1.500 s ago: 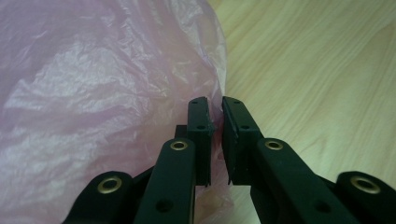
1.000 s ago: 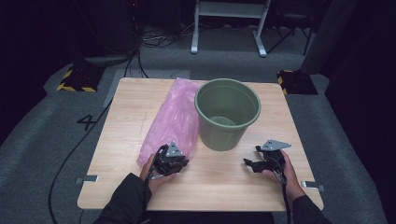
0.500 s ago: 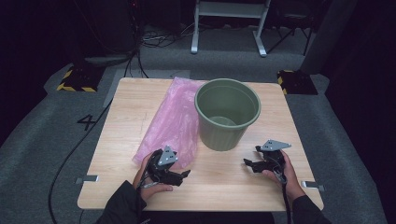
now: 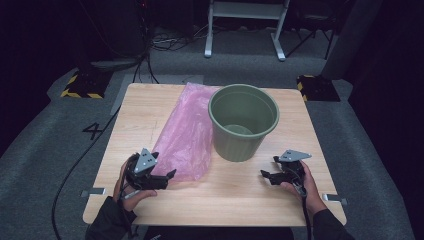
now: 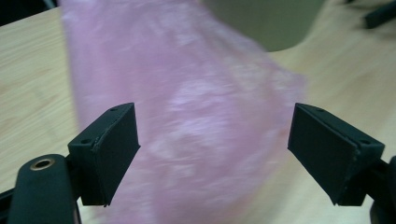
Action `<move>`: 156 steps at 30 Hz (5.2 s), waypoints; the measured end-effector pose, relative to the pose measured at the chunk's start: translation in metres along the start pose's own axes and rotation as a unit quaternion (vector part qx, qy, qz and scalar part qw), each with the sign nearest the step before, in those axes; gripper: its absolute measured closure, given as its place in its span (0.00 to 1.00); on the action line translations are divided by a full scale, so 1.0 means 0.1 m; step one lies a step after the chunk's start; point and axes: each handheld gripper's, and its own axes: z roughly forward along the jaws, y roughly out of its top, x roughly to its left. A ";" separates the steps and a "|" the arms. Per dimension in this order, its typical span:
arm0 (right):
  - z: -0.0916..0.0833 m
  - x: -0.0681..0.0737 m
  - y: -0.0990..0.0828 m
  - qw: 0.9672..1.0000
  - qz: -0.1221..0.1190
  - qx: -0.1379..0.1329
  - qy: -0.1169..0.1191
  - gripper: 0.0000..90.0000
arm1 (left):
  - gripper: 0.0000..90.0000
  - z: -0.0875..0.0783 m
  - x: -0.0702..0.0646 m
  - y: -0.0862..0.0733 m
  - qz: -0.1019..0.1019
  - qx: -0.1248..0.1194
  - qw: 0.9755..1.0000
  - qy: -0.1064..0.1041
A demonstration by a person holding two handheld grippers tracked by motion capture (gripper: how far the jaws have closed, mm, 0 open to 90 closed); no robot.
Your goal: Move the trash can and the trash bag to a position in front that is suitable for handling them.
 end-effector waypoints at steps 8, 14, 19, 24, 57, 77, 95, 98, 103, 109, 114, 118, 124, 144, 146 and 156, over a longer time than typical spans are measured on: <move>-0.02 -0.01 0.00 1.000 0.002 -0.014 -0.004 0.19 | 0.22 0.24 0.43 -0.14 -0.036 0.022 0.999 0.033; -0.03 -0.01 -0.01 1.000 0.003 -0.020 -0.006 0.20 | 0.46 0.42 0.55 -0.26 -0.066 0.036 0.997 -0.015; -0.02 -0.01 -0.01 1.000 0.004 -0.019 -0.006 0.22 | 0.41 0.43 0.50 -0.24 -0.088 0.018 0.994 -0.061; -0.03 -0.01 -0.01 1.000 0.004 -0.019 -0.006 0.22 | 0.46 0.51 0.36 -0.21 -0.066 0.046 0.993 -0.081; -0.08 0.40 0.19 0.996 -0.010 -0.058 0.061 0.21 | 0.67 0.81 -0.78 -0.04 0.059 0.068 0.988 -0.127; 0.31 0.96 0.47 0.989 -0.076 -0.045 0.120 0.32 | 0.60 0.81 -0.91 -0.04 0.070 0.065 0.985 -0.146; 0.42 0.87 0.43 0.985 -0.117 -0.014 0.124 0.97 | 0.18 0.63 -0.58 -0.02 0.020 0.038 0.994 -0.099; 0.35 0.76 0.39 0.987 -0.108 -0.016 0.121 0.97 | 0.18 0.59 -0.49 -0.03 0.012 0.041 0.996 -0.083; 0.22 0.56 0.29 0.990 -0.097 -0.006 0.106 0.97 | 0.19 0.50 -0.31 -0.05 0.012 0.044 0.998 -0.043; 0.06 0.26 0.16 0.994 -0.071 -0.003 0.078 0.97 | 0.19 0.40 -0.01 -0.15 -0.017 0.052 0.998 -0.011; -0.05 0.05 0.06 0.997 -0.048 0.000 0.052 0.97 | 0.19 0.33 0.13 -0.24 -0.029 0.060 0.998 0.002; -0.12 -0.09 0.00 0.999 -0.032 -0.002 0.032 0.97 | 0.19 0.32 0.20 -0.30 -0.034 0.077 0.996 0.006; -0.22 -0.29 -0.08 1.000 -0.009 -0.005 0.007 0.97 | 0.19 0.34 0.24 -0.34 -0.045 0.080 0.996 -0.008; -0.57 -0.69 -0.26 0.999 0.032 0.004 -0.017 0.38 | 0.20 0.59 -0.05 -0.24 -0.010 0.095 0.994 -0.053; -0.60 -0.69 -0.26 0.999 0.029 0.009 -0.020 0.32 | 0.20 0.59 -0.06 -0.24 -0.009 0.096 0.994 -0.052; -0.89 -0.84 -0.32 0.995 0.085 -0.028 -0.038 0.22 | 0.22 0.59 -0.10 -0.25 -0.003 0.090 0.995 -0.047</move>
